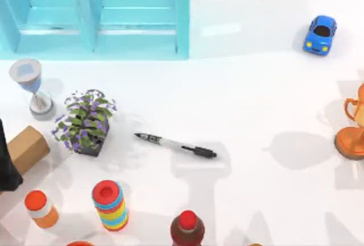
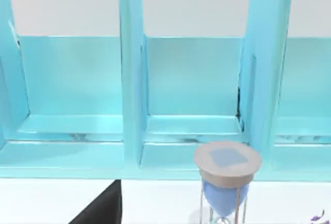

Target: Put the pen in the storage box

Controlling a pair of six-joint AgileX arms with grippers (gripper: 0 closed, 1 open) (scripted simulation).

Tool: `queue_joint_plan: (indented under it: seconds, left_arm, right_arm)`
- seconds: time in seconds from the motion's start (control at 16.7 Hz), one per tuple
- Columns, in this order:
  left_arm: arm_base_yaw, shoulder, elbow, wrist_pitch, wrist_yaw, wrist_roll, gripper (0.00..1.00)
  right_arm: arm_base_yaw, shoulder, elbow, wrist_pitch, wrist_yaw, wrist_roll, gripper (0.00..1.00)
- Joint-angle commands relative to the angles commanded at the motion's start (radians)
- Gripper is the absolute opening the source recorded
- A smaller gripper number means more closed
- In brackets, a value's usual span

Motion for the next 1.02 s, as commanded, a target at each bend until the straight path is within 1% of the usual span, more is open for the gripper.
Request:
queue_joint_plan:
  seconds: [0.24, 0.48, 0.72, 1.02]
  left_arm:
    - [0.000, 0.000, 0.000, 0.000, 0.000, 0.000, 1.00]
    - [0.000, 0.000, 0.000, 0.000, 0.000, 0.000, 1.00]
    - [0.000, 0.000, 0.000, 0.000, 0.000, 0.000, 1.00]
    - [0.000, 0.000, 0.000, 0.000, 0.000, 0.000, 1.00]
  right_arm:
    - [0.006, 0.023, 0.024, -0.015, -0.001, -0.005, 1.00]
    - [0.045, 0.178, 0.183, -0.116, -0.009, -0.035, 1.00]
    - [0.114, 0.452, 0.465, -0.293, -0.023, -0.090, 1.00]
    - [0.229, 0.912, 0.940, -0.589, -0.044, -0.183, 1.00]
